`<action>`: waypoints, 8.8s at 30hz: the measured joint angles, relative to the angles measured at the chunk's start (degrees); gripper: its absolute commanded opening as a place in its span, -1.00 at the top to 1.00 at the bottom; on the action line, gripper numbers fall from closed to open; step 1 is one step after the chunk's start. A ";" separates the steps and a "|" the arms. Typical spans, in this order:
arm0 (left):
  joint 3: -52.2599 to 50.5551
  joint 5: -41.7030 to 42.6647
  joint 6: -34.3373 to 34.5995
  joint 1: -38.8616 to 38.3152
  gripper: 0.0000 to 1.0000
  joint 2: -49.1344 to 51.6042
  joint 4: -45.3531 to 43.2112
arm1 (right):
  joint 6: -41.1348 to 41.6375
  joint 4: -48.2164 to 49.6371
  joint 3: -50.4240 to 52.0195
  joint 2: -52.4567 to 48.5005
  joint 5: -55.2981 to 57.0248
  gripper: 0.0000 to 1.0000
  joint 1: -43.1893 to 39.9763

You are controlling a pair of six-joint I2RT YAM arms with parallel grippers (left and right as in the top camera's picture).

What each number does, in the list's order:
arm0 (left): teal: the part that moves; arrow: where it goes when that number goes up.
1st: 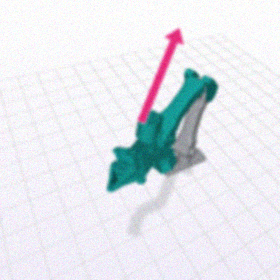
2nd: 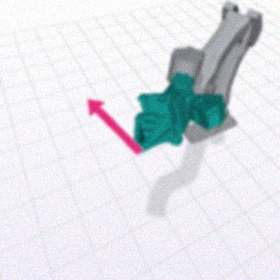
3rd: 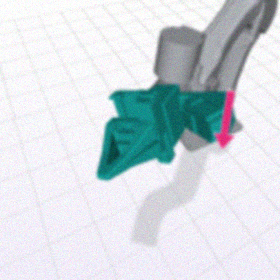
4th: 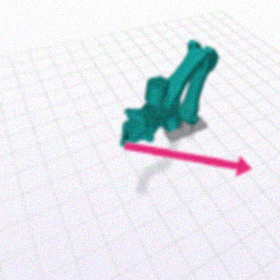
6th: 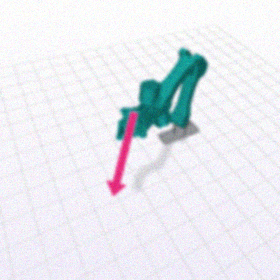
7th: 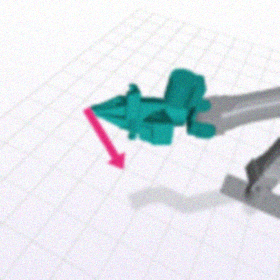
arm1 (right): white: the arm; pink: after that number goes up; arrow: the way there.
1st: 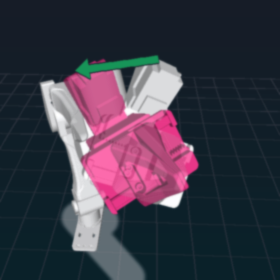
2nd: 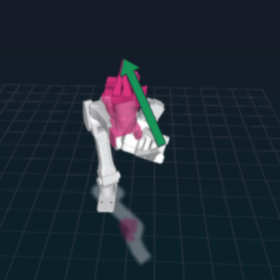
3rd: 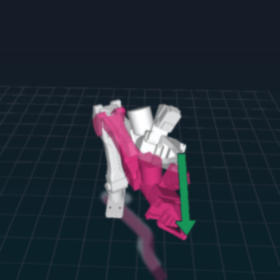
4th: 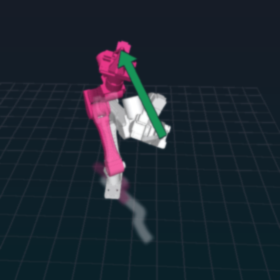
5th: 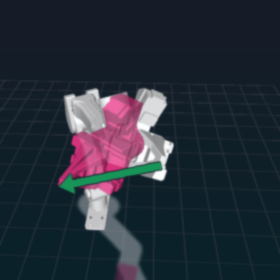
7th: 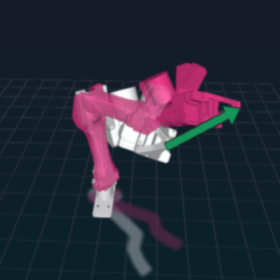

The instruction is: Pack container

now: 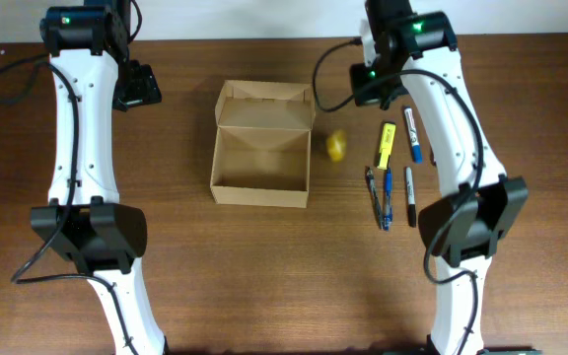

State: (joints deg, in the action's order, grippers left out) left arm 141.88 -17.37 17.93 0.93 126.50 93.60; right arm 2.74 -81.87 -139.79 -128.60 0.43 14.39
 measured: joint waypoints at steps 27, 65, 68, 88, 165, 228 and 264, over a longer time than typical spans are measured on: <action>0.00 0.00 0.00 0.00 -1.00 0.00 0.02 | -1.60 2.32 10.93 2.64 0.66 0.92 0.28; 0.00 0.00 0.00 0.00 -1.00 0.00 0.02 | -5.97 5.77 30.45 2.54 -11.19 0.07 3.45; 0.00 0.00 0.00 0.00 -1.00 0.00 0.00 | -6.27 8.28 32.61 2.54 -11.34 -0.06 3.52; 0.00 0.00 0.00 0.00 -1.00 0.00 0.00 | -4.98 18.32 41.51 2.54 -9.62 0.51 3.56; 0.00 0.00 0.00 0.00 -1.00 0.00 0.02 | -5.75 5.81 14.14 2.19 -2.99 0.93 22.36; 0.00 0.00 0.00 0.00 -0.99 0.00 0.00 | 11.56 11.69 27.76 0.70 -2.10 -0.10 -9.68; 0.00 0.00 0.00 0.00 -0.99 0.00 0.00 | 17.33 24.30 37.64 -2.25 -0.74 0.92 -8.98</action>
State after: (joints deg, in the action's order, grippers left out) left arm 141.88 -17.37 17.93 0.93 126.50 93.60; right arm 20.08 -57.56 -102.15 -130.85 -0.32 5.41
